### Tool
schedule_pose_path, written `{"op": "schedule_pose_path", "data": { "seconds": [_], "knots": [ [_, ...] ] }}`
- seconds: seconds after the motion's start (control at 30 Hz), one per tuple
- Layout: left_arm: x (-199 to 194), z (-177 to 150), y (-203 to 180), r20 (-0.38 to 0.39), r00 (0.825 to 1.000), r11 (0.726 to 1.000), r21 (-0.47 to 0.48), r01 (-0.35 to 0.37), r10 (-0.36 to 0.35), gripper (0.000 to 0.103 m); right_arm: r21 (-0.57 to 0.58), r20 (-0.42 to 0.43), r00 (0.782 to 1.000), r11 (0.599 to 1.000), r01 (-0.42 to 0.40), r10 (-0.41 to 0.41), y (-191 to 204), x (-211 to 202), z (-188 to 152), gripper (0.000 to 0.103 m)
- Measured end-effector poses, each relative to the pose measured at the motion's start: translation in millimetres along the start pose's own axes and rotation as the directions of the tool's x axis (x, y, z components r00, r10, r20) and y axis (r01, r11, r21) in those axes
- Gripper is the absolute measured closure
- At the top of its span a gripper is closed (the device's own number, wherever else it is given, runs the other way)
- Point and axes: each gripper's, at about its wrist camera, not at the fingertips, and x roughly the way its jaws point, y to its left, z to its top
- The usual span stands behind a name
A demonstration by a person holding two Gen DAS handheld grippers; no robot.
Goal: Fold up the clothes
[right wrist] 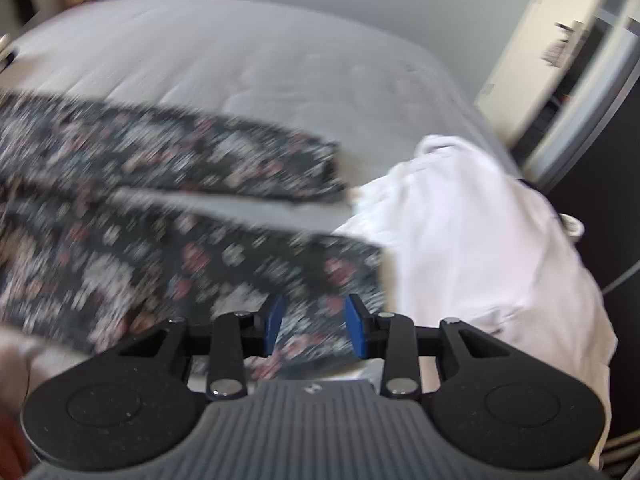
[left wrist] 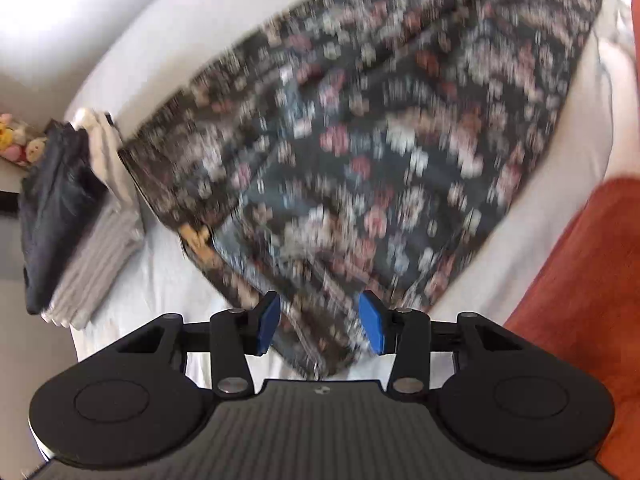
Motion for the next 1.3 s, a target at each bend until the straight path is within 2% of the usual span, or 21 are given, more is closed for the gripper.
{"op": "schedule_pose_path", "data": {
  "seconds": [0.17, 0.33, 0.5, 0.63, 0.7, 0.8, 0.97, 1.13, 1.2, 1.3],
  "knots": [
    [23.2, -21.0, -5.7, -0.079, 0.997, 0.984, 0.176, 0.022, -0.008, 0.052, -0.066, -0.076, 0.997, 0.998, -0.016, 0.011, 28.9, 12.8, -21.6, 0.064],
    [36.3, -23.4, 0.2, -0.116, 0.988, 0.963, 0.237, 0.131, -0.106, 0.052, -0.025, -0.101, 0.995, 1.0, 0.007, -0.009, 35.2, 14.9, -32.1, 0.063],
    [58.9, -15.0, 0.8, -0.199, 0.957, 0.928, 0.269, 0.259, -0.209, 0.052, 0.0, -0.109, 0.994, 1.0, 0.026, -0.026, 37.9, 13.9, -39.3, 0.06],
    [73.3, -6.7, -6.4, -0.254, 0.931, 0.9, 0.282, 0.331, -0.262, 0.058, 0.017, -0.136, 0.99, 0.999, 0.049, -0.046, 34.4, 17.0, -45.5, 0.059],
    [83.0, -3.1, -9.3, -0.287, 0.92, 0.893, 0.285, 0.349, -0.268, 0.057, 0.033, -0.146, 0.988, 0.998, 0.062, -0.057, 31.1, 19.4, -47.0, 0.059],
    [94.1, -0.6, -15.4, -0.307, 0.914, 0.891, 0.284, 0.354, -0.265, 0.053, 0.059, -0.153, 0.986, 0.995, 0.074, -0.064, 26.9, 23.2, -47.7, 0.058],
    [103.3, 1.6, -25.0, -0.327, 0.917, 0.902, 0.283, 0.326, -0.229, 0.052, 0.069, -0.152, 0.986, 0.995, 0.074, -0.063, 28.3, 29.5, -49.0, 0.055],
    [100.8, -2.6, -28.5, -0.3, 0.935, 0.934, 0.238, 0.267, -0.19, 0.053, 0.066, -0.141, 0.989, 0.996, 0.057, -0.047, 32.5, 36.2, -52.1, 0.054],
    [99.8, -4.2, -29.9, -0.29, 0.941, 0.945, 0.219, 0.242, -0.174, 0.057, 0.049, -0.132, 0.99, 0.998, 0.046, -0.039, 35.2, 37.5, -53.3, 0.054],
    [98.9, -3.4, -31.1, -0.274, 0.952, 0.959, 0.205, 0.195, -0.135, 0.07, -0.031, -0.11, 0.993, 0.999, 0.029, -0.032, 41.7, 35.3, -55.6, 0.054]
  ]
}}
